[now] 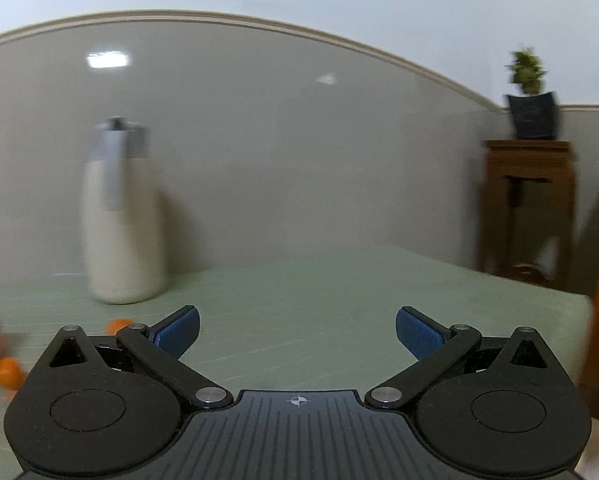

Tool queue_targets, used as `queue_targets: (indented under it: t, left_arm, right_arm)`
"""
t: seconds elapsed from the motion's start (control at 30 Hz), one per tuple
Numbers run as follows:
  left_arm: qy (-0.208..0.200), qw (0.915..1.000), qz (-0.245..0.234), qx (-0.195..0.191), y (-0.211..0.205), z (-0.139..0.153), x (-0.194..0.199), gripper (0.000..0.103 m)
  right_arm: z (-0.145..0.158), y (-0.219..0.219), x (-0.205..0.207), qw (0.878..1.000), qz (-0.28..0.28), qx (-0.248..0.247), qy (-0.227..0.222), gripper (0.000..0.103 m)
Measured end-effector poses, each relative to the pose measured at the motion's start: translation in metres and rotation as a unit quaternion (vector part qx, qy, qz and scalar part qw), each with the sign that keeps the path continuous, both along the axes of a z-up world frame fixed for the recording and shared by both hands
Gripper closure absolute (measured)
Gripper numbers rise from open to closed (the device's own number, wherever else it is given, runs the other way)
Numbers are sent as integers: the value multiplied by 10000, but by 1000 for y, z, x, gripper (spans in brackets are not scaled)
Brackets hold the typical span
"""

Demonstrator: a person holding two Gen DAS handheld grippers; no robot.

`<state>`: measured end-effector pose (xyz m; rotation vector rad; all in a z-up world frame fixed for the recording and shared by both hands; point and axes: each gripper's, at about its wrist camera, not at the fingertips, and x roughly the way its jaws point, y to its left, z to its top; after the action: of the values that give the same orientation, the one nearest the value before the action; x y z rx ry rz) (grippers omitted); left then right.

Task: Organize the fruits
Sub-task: 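Reach the left gripper to the carrot slice and close on it, then carry the carrot slice with the left gripper into the box and release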

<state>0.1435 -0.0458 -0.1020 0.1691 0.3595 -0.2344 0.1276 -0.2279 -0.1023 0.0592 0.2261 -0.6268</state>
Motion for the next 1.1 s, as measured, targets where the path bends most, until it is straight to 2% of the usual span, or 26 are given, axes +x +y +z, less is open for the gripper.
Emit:
queue_targets:
  t: [0.1, 0.3, 0.37, 0.5, 0.63, 0.77, 1.1]
  left_arm:
    - [114, 9991, -397, 99, -25, -6, 5, 12]
    - [485, 9948, -881, 180, -60, -18, 25, 34]
    - [605, 9932, -975, 193, -66, -21, 31, 42]
    - [798, 9909, -1067, 179, -76, -29, 42, 47]
    - [952, 9891, -1110, 163, -83, -35, 54, 57]
    - [1184, 9861, -1159, 91, -83, -41, 62, 75]
    - [1037, 9890, -1057, -23, -79, -35, 55, 77]
  right_arm:
    - [-2, -16, -1, 9997, -214, -40, 101, 0]
    - [-4, -36, -3, 9992, -369, 123, 71, 0]
    - [-1, -45, -8, 9991, -386, 185, 44, 0]
    - [2, -51, -14, 9989, -390, 250, 11, 0]
    - [5, -56, -14, 9988, -371, 324, -1, 0]
    - [4, -56, -13, 9990, -271, 360, 12, 0]
    - [3, -58, -12, 9989, -122, 452, 45, 0]
